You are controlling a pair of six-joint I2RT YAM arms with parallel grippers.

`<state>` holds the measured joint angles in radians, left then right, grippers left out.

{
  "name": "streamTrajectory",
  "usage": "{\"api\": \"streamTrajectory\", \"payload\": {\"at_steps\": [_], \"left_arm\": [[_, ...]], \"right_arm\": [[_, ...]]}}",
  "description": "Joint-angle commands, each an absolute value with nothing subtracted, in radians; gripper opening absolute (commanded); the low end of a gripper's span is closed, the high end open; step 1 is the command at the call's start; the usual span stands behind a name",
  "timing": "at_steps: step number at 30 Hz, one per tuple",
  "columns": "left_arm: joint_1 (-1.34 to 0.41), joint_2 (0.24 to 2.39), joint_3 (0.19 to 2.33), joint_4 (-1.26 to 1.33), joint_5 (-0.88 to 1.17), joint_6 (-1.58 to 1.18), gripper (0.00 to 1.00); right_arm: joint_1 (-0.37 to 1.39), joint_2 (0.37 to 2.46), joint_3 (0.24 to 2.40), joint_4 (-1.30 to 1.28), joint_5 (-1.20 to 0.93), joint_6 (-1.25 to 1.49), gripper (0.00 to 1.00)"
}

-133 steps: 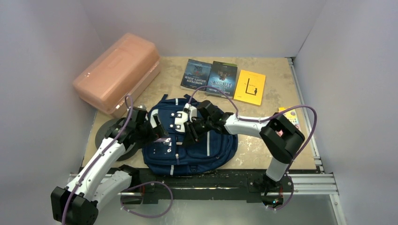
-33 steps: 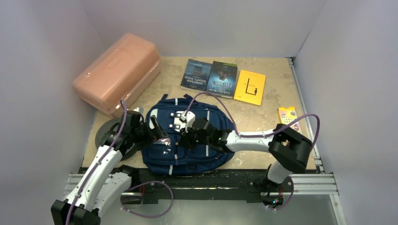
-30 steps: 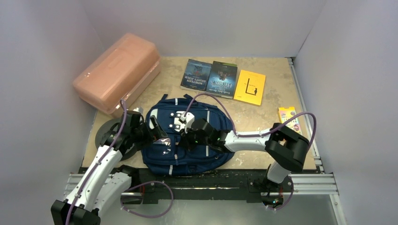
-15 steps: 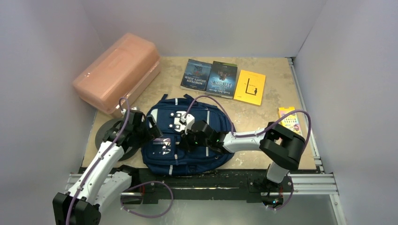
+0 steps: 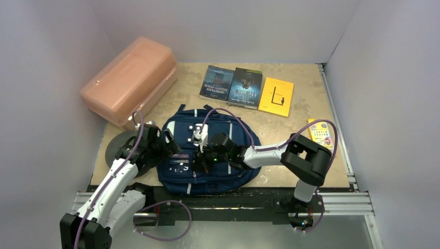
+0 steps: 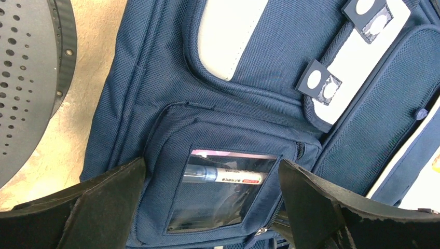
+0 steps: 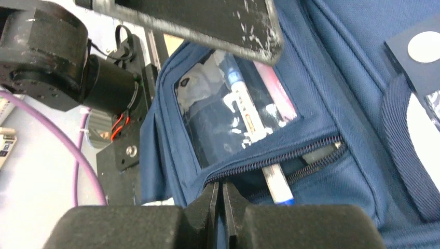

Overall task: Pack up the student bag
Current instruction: Place the stationery in the student bag.

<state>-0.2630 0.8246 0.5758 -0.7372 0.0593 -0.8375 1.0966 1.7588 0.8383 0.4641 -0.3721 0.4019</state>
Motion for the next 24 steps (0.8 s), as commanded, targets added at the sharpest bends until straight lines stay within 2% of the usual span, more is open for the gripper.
{"api": "streamTrajectory", "payload": {"at_steps": [1, 7, 10, 12, 16, 24], "left_arm": [[-0.262, 0.803, 0.597, -0.734, 0.090, -0.857, 1.00], [-0.262, 0.786, 0.594, -0.749, 0.078, -0.857, 1.00], [-0.262, 0.787, 0.584, -0.741, 0.087, -0.860, 1.00], [-0.262, 0.790, 0.579, -0.735, 0.090, -0.863, 1.00], [-0.262, 0.796, 0.574, -0.731, 0.096, -0.864, 1.00], [-0.262, 0.811, 0.561, -0.710, 0.127, -0.876, 1.00]], "right_arm": [[1.092, 1.641, 0.782, 0.485, -0.416, 0.444, 0.12], [1.043, 1.544, 0.759, 0.346, -0.301, 0.490, 0.27], [0.977, 1.562, 0.766, 0.347, -0.335, 0.532, 0.27], [0.953, 1.599, 0.786, 0.362, -0.369, 0.556, 0.23], [0.945, 1.660, 0.827, 0.382, -0.389, 0.585, 0.07], [0.976, 1.781, 0.889, 0.394, -0.406, 0.581, 0.02]]}}
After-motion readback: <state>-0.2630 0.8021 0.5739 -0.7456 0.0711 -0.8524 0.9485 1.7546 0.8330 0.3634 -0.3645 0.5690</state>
